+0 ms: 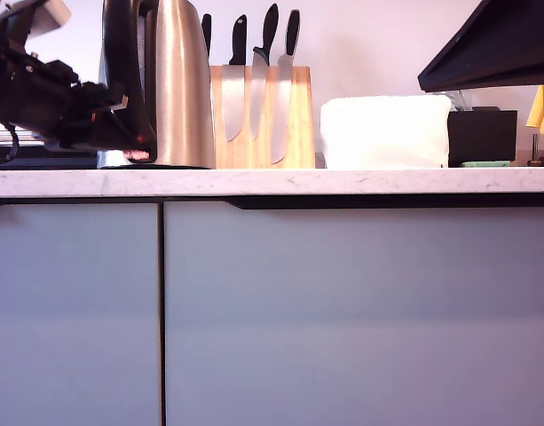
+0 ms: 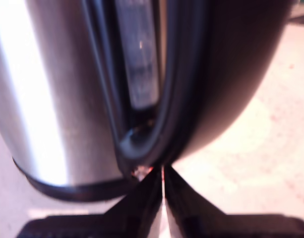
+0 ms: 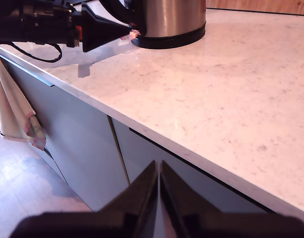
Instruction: Switch the kettle on
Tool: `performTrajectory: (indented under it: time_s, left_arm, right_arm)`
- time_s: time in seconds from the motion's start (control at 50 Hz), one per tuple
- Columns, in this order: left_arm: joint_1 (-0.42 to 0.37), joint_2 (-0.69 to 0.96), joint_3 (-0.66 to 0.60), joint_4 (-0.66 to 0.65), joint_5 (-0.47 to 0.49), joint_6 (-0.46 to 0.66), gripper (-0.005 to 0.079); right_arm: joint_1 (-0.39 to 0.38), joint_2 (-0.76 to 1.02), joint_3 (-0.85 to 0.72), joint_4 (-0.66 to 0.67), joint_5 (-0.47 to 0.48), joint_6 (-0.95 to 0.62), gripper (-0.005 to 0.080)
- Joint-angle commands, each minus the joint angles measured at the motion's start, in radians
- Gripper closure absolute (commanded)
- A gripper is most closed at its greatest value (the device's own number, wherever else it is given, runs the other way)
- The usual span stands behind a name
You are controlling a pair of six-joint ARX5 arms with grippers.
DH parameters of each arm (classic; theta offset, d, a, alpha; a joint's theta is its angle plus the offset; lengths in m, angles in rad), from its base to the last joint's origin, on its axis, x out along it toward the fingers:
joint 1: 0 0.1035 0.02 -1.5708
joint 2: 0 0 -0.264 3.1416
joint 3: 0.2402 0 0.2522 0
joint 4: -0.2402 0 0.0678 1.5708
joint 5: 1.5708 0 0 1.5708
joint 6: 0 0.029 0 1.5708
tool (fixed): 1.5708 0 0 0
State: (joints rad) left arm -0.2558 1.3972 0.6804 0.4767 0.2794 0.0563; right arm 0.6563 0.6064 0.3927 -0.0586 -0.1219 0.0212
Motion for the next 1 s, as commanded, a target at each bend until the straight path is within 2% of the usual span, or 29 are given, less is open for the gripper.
performTrajectory:
  time_s: [0.0, 0.2, 0.36, 0.5, 0.78, 0.98]
  left_arm:
    - [-0.002, 0.024, -0.019, -0.053, -0.008, 0.005, 0.0761]
    - [-0.003, -0.013, -0.019, -0.031, 0.005, 0.005, 0.0761]
    - [-0.003, -0.128, -0.019, -0.086, 0.005, 0.004, 0.0761]
    - [-0.002, -0.269, -0.019, -0.195, 0.004, 0.005, 0.0761]
    - [-0.002, -0.499, -0.019, -0.480, 0.003, 0.004, 0.0761]
    - [-0.002, -0.616, -0.020, -0.617, -0.020, 0.004, 0.0761]
  right_arm:
    - [0.005, 0.006, 0.008, 0.011, 0.001, -0.003, 0.0764]
    - [0.005, 0.006, 0.008, 0.011, 0.001, -0.003, 0.0764]
    - [0.005, 0.006, 0.008, 0.010, 0.001, -0.003, 0.0764]
    - [0.005, 0.006, 0.008, 0.011, 0.011, -0.003, 0.0764]
    - [0.004, 0.006, 0.008, 0.010, 0.160, 0.007, 0.0764]
    - [-0.001, 0.006, 0.008, 0.010, 0.235, 0.007, 0.0764]
